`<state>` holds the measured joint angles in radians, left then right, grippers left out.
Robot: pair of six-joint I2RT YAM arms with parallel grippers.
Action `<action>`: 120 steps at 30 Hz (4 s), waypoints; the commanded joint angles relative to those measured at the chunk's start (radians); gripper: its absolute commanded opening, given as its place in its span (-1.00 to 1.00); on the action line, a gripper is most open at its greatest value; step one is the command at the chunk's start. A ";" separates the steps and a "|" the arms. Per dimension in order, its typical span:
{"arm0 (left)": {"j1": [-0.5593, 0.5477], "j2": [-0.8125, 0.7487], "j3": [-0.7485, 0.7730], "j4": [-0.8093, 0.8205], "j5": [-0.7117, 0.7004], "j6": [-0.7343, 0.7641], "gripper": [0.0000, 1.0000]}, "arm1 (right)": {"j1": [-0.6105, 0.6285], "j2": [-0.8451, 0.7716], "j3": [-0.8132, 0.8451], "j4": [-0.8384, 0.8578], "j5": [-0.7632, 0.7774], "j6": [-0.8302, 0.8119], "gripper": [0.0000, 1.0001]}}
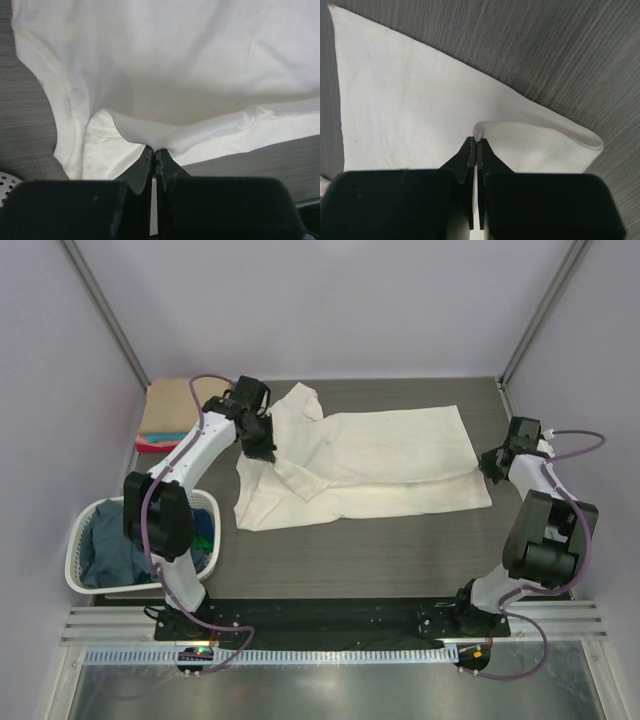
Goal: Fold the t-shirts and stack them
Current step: Fold the tshirt
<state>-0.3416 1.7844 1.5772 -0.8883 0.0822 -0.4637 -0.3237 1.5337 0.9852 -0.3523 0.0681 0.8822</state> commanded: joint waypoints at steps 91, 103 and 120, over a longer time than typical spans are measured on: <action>0.066 -0.724 -0.874 0.299 -0.118 -0.357 -0.99 | -0.182 -0.299 -0.379 0.087 -0.287 -0.189 -0.98; 0.065 -0.786 -0.965 0.223 -0.125 -0.415 -0.99 | -0.339 -0.478 -0.418 -0.034 -0.151 -0.213 -0.98; -0.169 -0.619 -0.660 0.276 -0.239 -0.213 0.06 | -0.165 -0.607 -0.393 0.050 -0.232 -0.135 0.96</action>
<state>-0.4911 1.0679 0.8673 -0.7200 -0.1581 -0.7906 -0.6201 0.9627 0.5560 -0.4000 -0.1421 0.7101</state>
